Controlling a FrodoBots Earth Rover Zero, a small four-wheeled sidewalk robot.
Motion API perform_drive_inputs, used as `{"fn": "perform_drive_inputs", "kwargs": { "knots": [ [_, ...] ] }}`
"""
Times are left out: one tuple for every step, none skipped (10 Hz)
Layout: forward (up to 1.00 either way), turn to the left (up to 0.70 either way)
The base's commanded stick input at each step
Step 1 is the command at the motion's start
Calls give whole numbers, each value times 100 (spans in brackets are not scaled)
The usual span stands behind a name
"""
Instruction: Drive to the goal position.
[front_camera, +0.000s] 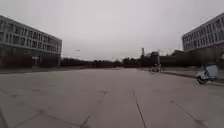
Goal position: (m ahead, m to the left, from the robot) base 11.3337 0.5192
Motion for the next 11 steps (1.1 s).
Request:
{"fn": "perform_drive_inputs", "kwargs": {
  "knots": [
    [70,0],
    [70,0],
    [70,0],
    [70,0],
    [70,0],
    [70,0],
    [70,0],
    [70,0],
    [70,0],
    [70,-1],
    [70,-3]
  ]
}}
